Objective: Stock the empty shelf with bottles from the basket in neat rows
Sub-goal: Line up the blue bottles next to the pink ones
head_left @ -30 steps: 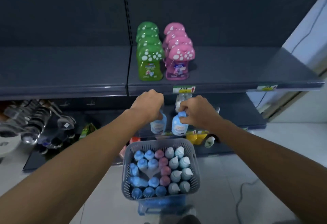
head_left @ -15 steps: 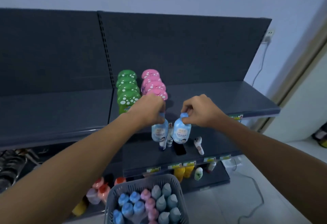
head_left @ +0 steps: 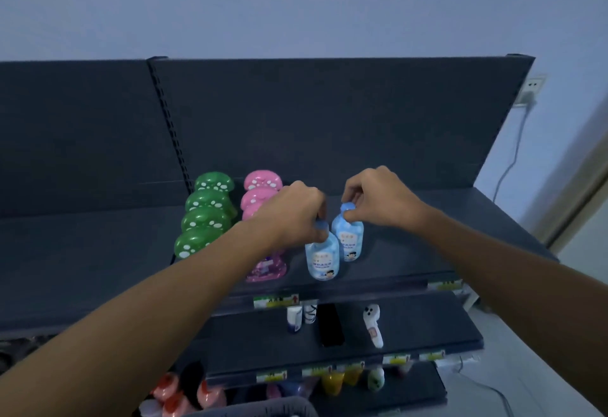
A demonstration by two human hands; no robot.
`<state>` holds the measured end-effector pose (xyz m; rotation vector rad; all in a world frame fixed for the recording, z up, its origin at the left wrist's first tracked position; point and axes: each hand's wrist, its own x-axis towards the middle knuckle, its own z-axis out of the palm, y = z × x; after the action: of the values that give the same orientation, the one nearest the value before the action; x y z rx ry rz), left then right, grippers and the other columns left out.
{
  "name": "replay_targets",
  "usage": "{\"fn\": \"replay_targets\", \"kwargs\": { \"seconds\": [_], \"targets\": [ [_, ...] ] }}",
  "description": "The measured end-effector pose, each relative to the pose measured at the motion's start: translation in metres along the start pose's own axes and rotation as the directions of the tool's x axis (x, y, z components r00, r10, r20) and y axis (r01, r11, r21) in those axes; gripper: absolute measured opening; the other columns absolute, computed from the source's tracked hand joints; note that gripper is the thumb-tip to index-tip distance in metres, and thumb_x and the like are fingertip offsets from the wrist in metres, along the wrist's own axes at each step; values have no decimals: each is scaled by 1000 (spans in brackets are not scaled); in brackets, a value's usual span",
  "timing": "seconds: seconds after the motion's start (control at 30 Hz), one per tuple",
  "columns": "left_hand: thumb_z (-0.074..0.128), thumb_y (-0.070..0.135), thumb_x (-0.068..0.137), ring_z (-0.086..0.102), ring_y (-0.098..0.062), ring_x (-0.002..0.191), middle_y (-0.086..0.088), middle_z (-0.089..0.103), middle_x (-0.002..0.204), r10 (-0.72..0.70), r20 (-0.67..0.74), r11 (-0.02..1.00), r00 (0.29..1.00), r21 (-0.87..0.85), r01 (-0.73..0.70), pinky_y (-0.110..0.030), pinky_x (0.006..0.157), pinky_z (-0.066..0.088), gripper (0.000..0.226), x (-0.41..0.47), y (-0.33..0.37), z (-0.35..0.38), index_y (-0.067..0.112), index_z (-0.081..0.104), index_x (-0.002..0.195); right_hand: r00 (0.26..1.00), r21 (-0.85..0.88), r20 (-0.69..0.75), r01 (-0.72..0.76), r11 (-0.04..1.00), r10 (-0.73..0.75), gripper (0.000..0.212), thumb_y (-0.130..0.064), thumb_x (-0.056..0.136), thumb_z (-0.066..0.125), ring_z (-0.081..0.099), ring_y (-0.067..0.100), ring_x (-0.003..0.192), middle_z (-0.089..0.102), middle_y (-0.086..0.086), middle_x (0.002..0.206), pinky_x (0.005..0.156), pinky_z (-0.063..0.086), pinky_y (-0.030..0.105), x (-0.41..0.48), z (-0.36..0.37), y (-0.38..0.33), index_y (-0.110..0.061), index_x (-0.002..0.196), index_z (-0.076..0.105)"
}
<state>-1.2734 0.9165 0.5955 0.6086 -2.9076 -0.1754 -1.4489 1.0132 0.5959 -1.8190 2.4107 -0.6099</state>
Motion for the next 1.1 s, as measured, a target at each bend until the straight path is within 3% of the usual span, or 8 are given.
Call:
{"fn": "replay_targets", "kwargs": {
  "seconds": [0.5, 1.1],
  "targets": [
    [73, 28, 80, 67, -17, 89, 3, 71, 100, -283, -1, 959, 959, -40, 282, -38, 80, 59, 24, 91, -50, 32, 23, 73, 103, 989, 72, 80, 115, 991, -121, 9, -21, 70, 78, 67, 8, 80, 69, -12, 79, 74, 61, 35, 151, 30, 43, -26, 75, 72],
    [73, 27, 79, 63, -21, 94, 2, 69, 97, -359, 12, 933, 933, -24, 359, -41, 80, 57, 21, 125, -67, 46, 25, 71, 100, 982, 156, 116, 129, 979, -148, 13, -25, 75, 87, 66, 9, 83, 70, -11, 82, 77, 61, 36, 196, 66, 57, -24, 77, 74]
  ]
}}
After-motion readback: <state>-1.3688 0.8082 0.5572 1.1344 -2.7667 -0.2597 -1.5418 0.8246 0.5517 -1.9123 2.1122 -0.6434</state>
